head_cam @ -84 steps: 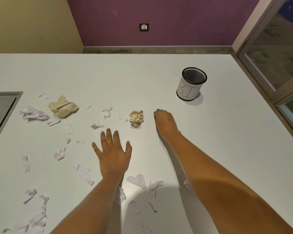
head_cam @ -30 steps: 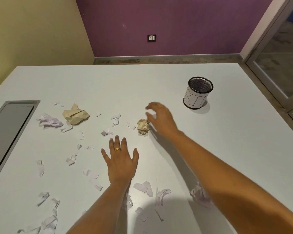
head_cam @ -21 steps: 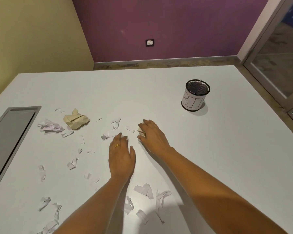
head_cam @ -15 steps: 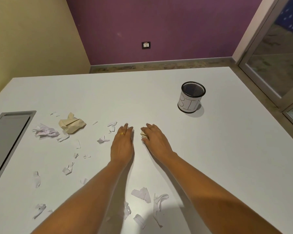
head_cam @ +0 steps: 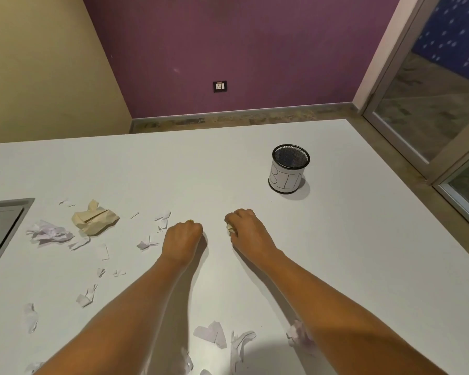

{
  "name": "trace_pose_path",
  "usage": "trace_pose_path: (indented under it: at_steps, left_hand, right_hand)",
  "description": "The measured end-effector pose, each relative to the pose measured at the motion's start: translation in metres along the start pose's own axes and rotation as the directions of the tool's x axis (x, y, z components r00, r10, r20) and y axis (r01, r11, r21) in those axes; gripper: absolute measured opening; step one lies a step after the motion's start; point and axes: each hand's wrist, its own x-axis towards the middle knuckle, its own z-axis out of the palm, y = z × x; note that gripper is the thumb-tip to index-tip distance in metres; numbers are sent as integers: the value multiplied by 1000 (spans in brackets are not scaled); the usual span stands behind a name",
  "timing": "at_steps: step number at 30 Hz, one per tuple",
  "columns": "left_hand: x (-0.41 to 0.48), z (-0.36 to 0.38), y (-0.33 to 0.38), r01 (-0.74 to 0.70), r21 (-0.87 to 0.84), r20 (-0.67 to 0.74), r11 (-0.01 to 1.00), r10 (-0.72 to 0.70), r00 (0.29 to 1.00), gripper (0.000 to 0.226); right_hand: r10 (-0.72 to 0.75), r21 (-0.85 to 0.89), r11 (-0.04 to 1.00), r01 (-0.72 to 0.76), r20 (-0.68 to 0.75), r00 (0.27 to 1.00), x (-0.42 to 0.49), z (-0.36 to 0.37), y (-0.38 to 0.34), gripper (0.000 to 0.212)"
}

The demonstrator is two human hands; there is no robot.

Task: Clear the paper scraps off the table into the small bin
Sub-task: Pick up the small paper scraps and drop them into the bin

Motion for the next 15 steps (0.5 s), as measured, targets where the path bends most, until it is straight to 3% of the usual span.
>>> trace_pose_path:
  at_steps: [2, 3, 4, 7, 9, 13, 15]
  left_hand:
    - [8, -6, 1, 16, -16, -19, 1000, -17, 1000, 32]
    - [13, -10, 2, 23, -52, -44, 998, -25, 999, 24]
    - [20, -17, 5, 35, -115, -81, 993, -45, 996, 18]
    - [48, -41, 18, 44, -428, -202, 903, -143, 969, 26]
    - [68, -63, 31, 1, -643, -249, 766, -210, 945, 20]
    - [100, -107, 62, -109, -938, -206, 328, -278, 938, 15]
    - [112, -118, 76, -120, -956, -190, 269, -251, 949, 16]
  right_hand:
    - [-6, -11, 1000, 5, -23, 1000, 3, -10, 7, 28]
    - [-9, -12, 1000, 9, -43, 999, 6, -16, 10, 28]
    - [-10, -10, 1000, 9, -72, 997, 10, -24, 14, 28]
    - [2, 21, 1000, 2, -181, 983, 26, -53, 27, 31]
    - [24, 48, 999, -11, -263, 965, 38, -72, 37, 31]
    - [156, 181, 980, -81, -453, 878, 60, -103, 57, 27]
    - [262, 273, 953, -132, -522, 812, 66, -111, 68, 26]
